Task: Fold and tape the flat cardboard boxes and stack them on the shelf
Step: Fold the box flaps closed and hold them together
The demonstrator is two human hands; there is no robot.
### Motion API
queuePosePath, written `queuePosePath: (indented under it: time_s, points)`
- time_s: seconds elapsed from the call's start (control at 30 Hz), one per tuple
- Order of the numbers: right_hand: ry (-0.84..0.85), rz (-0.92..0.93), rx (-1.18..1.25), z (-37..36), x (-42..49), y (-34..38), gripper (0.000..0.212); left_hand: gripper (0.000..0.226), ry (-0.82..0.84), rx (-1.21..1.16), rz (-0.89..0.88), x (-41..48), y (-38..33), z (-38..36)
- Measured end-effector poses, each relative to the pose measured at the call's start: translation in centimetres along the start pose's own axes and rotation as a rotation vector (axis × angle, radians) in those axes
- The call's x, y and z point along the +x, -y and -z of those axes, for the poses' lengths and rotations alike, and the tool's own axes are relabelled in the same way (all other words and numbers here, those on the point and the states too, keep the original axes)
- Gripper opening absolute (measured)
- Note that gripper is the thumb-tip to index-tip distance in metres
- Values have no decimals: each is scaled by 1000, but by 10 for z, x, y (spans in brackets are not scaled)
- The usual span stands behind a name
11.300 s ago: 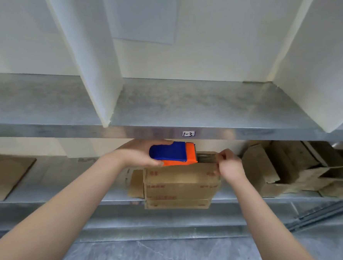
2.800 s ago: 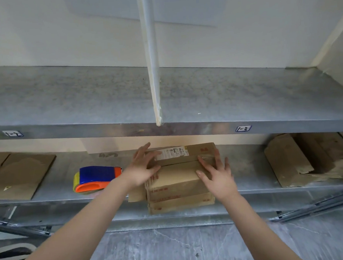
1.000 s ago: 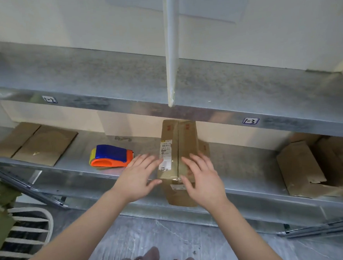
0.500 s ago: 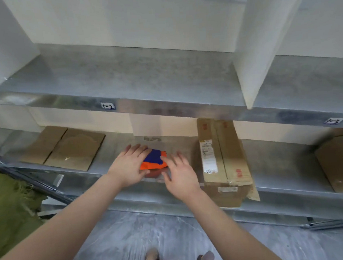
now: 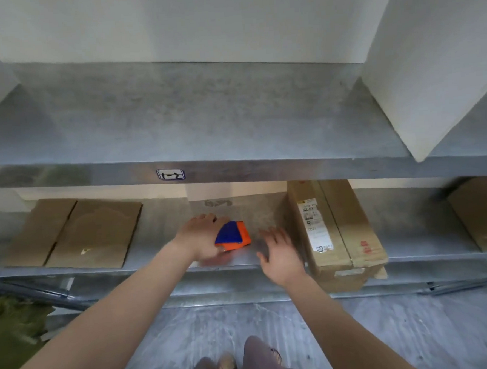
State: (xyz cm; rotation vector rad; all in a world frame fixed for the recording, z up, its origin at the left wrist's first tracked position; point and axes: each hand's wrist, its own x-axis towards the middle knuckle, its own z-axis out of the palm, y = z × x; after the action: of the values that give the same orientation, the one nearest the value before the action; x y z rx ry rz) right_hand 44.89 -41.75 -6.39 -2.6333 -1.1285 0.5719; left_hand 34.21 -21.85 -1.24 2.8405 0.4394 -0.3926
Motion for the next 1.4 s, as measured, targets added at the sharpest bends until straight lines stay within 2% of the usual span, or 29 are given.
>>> queuePosePath:
  time_s: [0.13, 0.3, 0.5, 0.7, 0.83, 1.13, 1.4]
  points:
    - [-7, -41, 59, -6, 1, -5, 58, 48, 54, -72, -17, 8, 3, 1]
    - [-20, -69, 148, -10, -1, -10, 56, 49, 68, -139, -12, 3, 11, 1]
    - [-16, -68, 143, -14, -2, -12, 56, 46, 35, -183, 16, -7, 8, -5]
    - [-36, -56, 145, -14, 1, -9, 54, 47, 5, -178, 38, -20, 6, -6]
    - [-25, -47, 131, -14, -1, -9, 53, 56, -8, -168, 62, -31, 6, -8]
    - [-123, -2, 286, -5, 1, -5, 44, 57, -125, -124, -54, -48, -4, -10]
    - [-27, 41, 448, -2, 0, 4, 44, 60, -229, -120, -190, -69, -5, 16]
